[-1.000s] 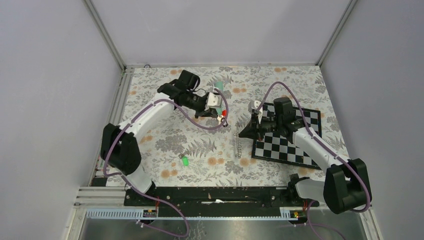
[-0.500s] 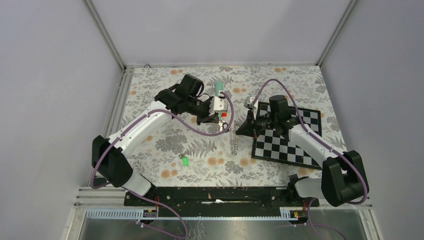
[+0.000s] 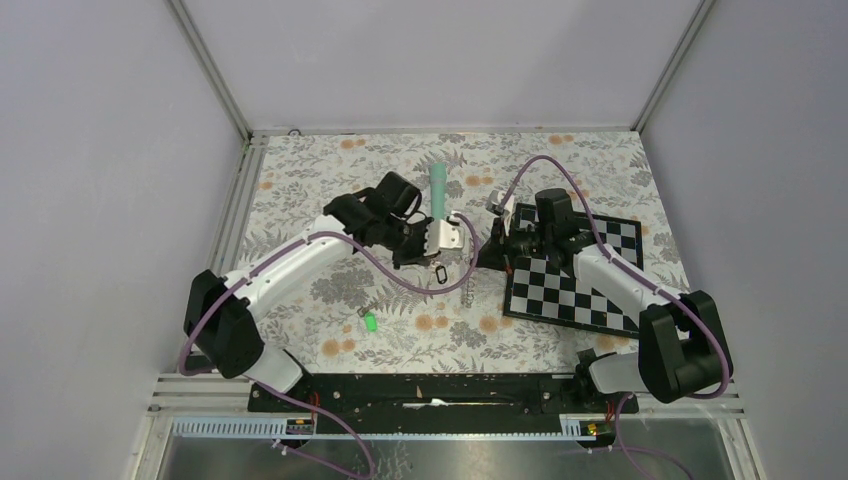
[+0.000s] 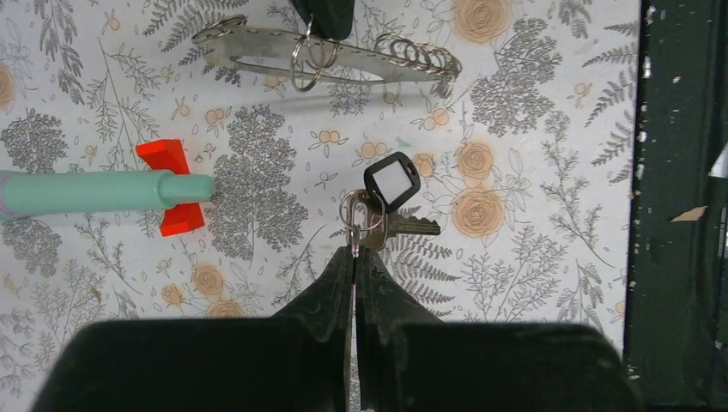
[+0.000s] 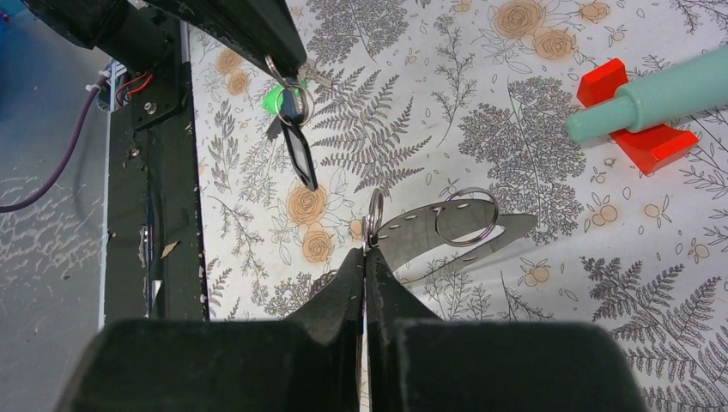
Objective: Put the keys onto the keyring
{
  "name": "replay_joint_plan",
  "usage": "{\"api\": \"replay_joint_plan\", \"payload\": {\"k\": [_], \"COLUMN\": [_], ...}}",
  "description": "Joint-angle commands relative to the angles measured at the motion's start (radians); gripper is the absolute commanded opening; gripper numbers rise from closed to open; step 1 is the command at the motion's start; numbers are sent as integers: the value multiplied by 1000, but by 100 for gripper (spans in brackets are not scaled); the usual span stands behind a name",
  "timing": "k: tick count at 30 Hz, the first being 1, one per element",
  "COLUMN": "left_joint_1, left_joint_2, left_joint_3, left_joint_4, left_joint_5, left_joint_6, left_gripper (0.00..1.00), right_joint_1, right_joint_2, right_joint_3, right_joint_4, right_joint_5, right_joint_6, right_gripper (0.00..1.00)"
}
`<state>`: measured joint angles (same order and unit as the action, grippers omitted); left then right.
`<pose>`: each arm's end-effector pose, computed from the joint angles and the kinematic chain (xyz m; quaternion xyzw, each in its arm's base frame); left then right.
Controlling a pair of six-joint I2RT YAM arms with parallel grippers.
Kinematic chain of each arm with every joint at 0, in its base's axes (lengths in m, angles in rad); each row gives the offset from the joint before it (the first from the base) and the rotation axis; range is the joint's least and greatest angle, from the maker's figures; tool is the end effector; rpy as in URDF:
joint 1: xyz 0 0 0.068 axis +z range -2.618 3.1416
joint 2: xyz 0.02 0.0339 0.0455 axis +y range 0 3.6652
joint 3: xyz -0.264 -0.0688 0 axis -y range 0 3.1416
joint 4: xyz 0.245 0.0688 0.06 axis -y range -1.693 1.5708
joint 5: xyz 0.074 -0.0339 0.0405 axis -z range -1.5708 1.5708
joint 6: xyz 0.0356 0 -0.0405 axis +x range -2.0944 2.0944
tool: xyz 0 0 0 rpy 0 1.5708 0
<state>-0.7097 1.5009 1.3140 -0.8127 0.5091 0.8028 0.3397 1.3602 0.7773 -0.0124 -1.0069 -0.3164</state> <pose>0.2240 -0.2153 0.3019 0.6888 0.6268 -0.2287 0.2836 0.2534 0.1215 0.2347 -0.4633 0.6597 0.4309 0.4055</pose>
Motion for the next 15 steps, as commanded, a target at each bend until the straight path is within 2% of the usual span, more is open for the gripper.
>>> {"api": "replay_joint_plan", "payload": {"k": [1,4,10,15], "left_joint_1": [-3,15,70,72], "left_joint_2": [32,75,159,209], "left_joint_3": [-20,-64,-143,-204], "left_joint_4": [65,66,87,142], "left_joint_5": [-90,-110,-16,-12], "left_joint_6": [-2,38,80,91], "left_gripper": [0,0,0,7], "right_joint_1": [7,8,-8,-19], "right_joint_2": [0,-7,-47,-58], "right_joint_3": [36,29,3,0], "right_joint_4": [19,-34,-61,-61], "right_joint_5": [5,15,25,22], "right_joint_6": [-21,-61,-107,-107], "right_gripper": [0,0,0,0]}}
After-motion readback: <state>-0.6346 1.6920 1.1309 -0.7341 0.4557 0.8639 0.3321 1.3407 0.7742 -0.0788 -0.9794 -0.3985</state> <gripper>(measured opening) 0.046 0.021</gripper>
